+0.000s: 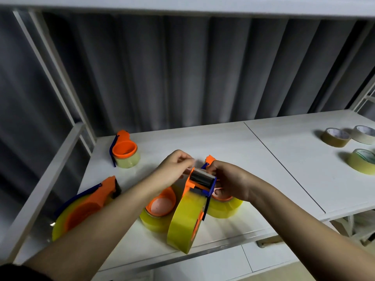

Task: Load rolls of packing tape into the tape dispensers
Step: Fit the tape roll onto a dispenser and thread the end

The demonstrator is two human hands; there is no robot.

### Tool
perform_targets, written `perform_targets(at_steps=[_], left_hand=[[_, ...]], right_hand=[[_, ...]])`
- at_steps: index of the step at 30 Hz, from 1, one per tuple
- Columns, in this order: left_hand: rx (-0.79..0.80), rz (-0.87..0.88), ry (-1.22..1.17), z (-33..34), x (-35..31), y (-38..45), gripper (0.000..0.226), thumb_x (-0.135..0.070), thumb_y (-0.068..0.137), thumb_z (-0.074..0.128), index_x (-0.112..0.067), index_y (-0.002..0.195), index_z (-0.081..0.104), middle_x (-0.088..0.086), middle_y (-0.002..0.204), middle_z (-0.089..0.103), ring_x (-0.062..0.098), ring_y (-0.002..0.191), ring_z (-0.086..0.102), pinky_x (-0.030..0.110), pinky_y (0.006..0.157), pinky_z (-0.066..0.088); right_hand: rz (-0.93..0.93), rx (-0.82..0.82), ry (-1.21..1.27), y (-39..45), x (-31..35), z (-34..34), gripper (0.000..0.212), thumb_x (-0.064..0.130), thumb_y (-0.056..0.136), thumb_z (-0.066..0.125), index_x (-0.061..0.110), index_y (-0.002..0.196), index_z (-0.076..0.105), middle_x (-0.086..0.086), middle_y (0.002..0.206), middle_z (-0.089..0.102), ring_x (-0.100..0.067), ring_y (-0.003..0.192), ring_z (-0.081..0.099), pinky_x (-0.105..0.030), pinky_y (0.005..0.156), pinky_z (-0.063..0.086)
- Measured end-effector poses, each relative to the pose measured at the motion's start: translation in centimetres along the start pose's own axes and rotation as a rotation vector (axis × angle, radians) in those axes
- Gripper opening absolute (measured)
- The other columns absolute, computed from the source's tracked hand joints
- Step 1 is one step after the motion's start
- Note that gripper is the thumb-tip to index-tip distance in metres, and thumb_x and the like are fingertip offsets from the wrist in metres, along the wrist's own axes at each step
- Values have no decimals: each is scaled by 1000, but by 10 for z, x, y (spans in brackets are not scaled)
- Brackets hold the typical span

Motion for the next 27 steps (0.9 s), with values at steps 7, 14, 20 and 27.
perform_targets(at_steps=[7, 14, 20, 27], left_hand=[[-22, -44, 115, 3, 46, -46, 18, -39, 90, 59, -27, 97, 48, -1, 104, 54, 16, 101, 53, 22, 79, 39], [36, -216, -79, 19, 48, -68, 56, -33, 90, 62, -22, 137, 35, 0, 129, 49, 14, 115, 49, 24, 93, 38], [-172, -112, -258, 29, 53, -80, 45, -28, 85, 68, -31, 123, 43, 5, 121, 55, 14, 108, 54, 25, 88, 48], [-162, 5, -342, 11, 31, -82, 35, -17, 92, 58, -33, 121, 46, -11, 116, 55, 4, 98, 58, 14, 68, 49]], right_hand=[[13, 41, 94, 13, -8, -4, 22, 25, 56, 61, 21, 72, 47, -5, 83, 45, -22, 83, 44, -22, 56, 38], [6, 48, 167, 15, -10, -1, 53, 27, 45, 67, 22, 93, 45, -7, 102, 44, -24, 95, 43, -27, 69, 39], [-18, 82, 114, 1, -13, -1, 16, 27, 71, 55, 23, 85, 50, -2, 93, 52, -17, 84, 51, -25, 62, 40], [-199, 310, 421, -28, 0, 15, 30, 25, 82, 58, 13, 109, 63, -10, 115, 64, -26, 108, 58, -36, 94, 45]])
Point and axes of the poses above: each hand's wrist, its own y-axis towards the middle knuckle, its own z-axis out of the palm, x = y × z, the point moved 2 cm from there along y, towards the middle knuckle
